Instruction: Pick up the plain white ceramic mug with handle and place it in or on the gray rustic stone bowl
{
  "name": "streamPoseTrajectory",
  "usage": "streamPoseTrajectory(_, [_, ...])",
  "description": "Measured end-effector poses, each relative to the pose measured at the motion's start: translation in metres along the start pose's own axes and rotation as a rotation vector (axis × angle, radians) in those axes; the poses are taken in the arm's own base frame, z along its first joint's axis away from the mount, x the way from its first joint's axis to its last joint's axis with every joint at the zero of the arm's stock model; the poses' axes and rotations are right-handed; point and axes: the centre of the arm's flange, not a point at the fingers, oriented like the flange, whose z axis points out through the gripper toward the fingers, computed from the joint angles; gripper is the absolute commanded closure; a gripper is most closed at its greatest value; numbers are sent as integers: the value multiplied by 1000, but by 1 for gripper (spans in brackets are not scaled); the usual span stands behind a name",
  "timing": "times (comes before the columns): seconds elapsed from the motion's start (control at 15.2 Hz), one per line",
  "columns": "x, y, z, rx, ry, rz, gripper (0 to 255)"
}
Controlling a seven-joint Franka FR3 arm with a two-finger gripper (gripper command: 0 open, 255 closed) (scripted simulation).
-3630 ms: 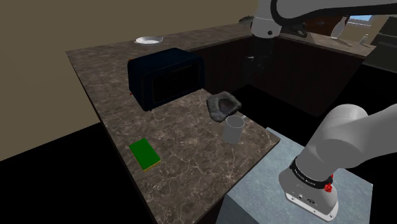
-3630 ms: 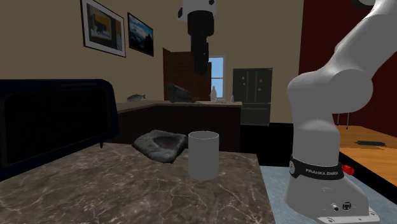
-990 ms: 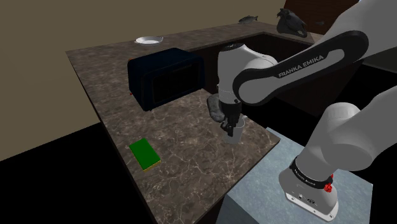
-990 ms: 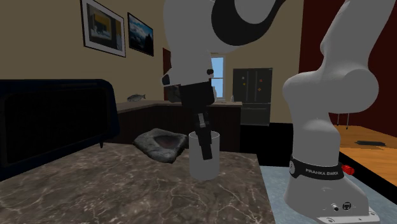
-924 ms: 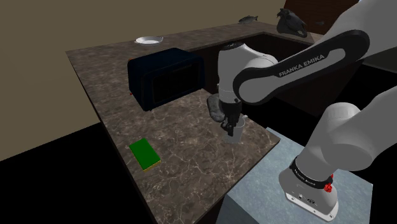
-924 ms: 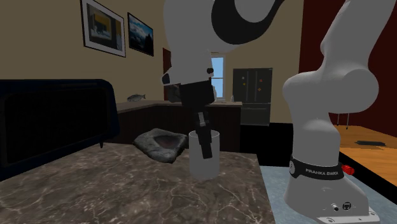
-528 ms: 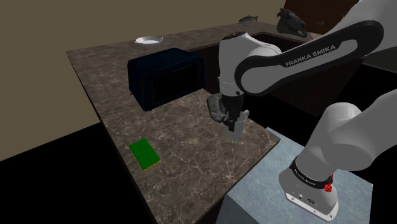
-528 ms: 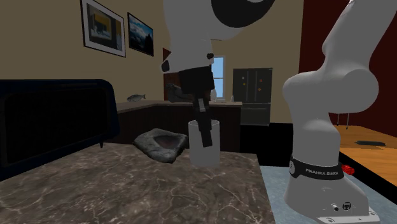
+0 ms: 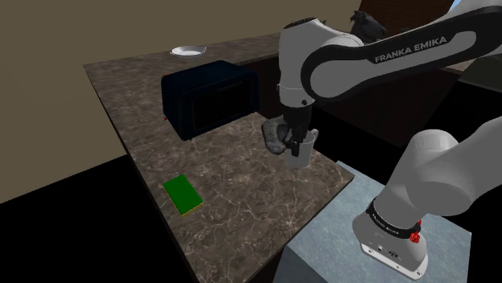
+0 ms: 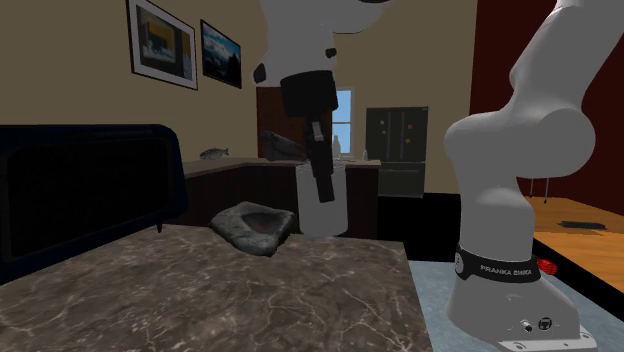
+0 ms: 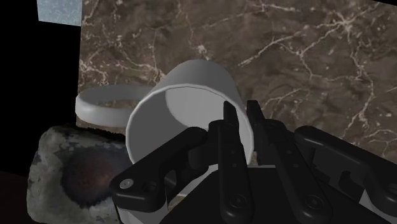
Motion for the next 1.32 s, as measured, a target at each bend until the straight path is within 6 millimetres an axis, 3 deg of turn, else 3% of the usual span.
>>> streamPoseTrajectory(1.19, [-16, 2, -91, 0, 0, 0, 255])
streamPoseTrajectory(1.32, [-8, 15, -98, 0, 0, 0, 255])
